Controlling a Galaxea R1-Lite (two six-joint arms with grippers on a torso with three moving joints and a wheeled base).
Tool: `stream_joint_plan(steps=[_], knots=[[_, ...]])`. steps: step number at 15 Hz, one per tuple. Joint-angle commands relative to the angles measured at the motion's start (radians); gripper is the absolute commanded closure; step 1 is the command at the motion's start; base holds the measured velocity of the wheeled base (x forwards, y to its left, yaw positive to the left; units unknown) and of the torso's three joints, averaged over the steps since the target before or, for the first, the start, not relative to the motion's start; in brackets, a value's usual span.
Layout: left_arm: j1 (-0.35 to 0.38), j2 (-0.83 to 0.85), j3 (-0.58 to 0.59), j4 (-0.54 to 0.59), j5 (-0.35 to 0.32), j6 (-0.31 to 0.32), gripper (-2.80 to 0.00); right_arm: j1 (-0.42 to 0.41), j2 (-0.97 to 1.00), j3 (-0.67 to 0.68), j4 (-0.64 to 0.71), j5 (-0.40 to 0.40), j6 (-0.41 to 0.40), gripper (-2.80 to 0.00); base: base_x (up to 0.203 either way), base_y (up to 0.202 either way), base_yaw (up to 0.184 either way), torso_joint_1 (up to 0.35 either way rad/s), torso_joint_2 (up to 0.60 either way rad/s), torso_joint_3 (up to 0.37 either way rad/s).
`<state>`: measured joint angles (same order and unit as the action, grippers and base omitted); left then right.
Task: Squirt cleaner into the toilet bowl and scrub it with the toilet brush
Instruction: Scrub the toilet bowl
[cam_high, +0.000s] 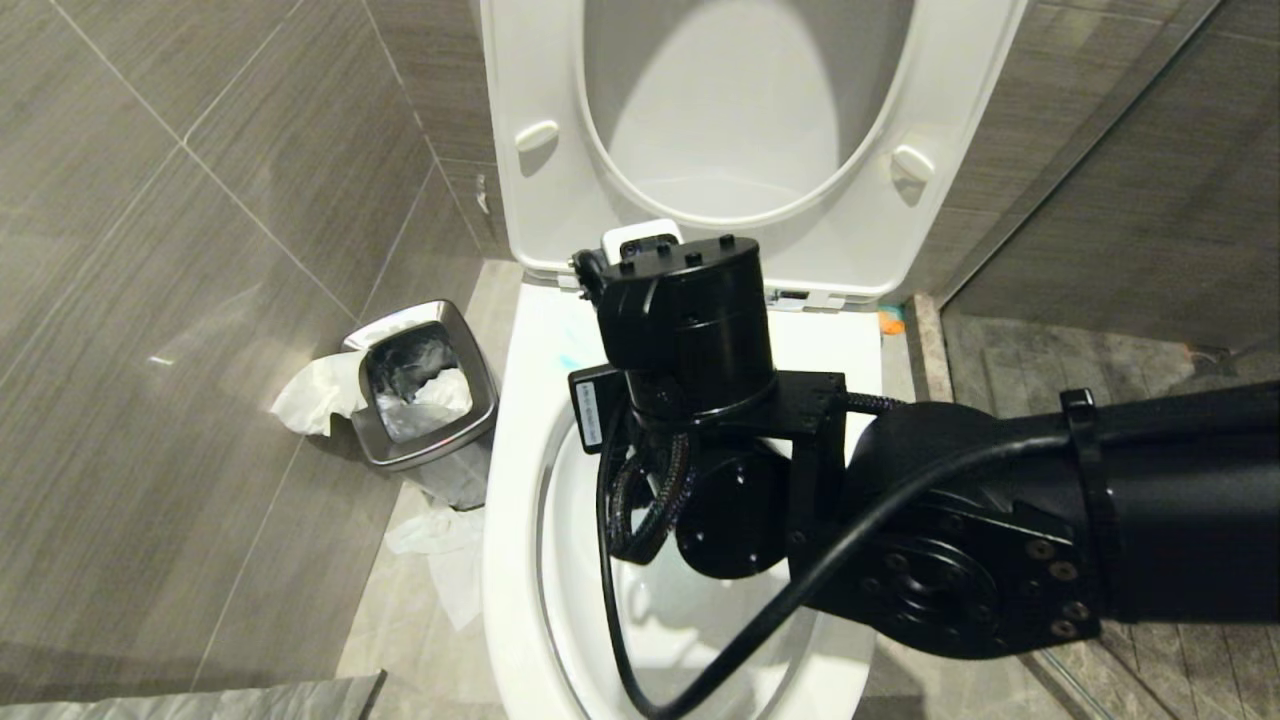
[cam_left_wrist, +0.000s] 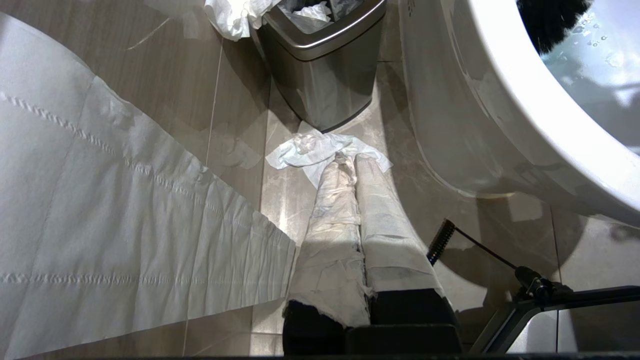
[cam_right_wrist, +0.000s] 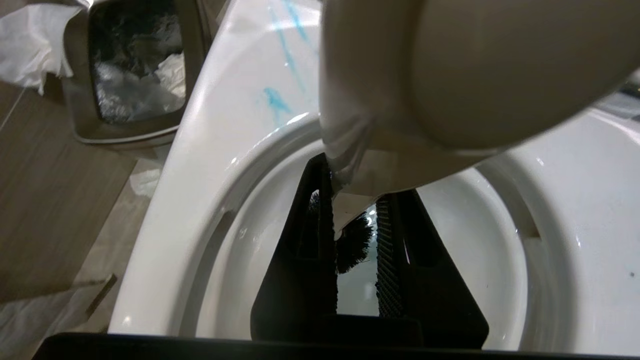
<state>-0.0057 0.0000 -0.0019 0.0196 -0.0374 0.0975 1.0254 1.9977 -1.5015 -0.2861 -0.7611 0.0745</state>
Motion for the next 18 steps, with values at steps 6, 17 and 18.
stream_joint_plan(steps=[6,17,18], knots=[[0.0,0.0,0.0,0.0,0.001,-0.001,0.0,0.068,-0.223,0.285,-0.006,-0.012,0.02,0.0,0.0,0.0,0.0,0.0,0.0,0.0],[0.0,0.0,0.0,0.0,0.002,-0.001,0.0,-0.084,-0.304,0.362,-0.007,-0.021,0.017,0.0,0.0,0.0,0.0,0.0,0.0,0.0],[0.0,0.0,0.0,0.0,0.002,-0.001,0.0,-0.086,-0.28,0.336,-0.008,-0.021,0.017,0.0,0.0,0.0,0.0,0.0,0.0,0.0]])
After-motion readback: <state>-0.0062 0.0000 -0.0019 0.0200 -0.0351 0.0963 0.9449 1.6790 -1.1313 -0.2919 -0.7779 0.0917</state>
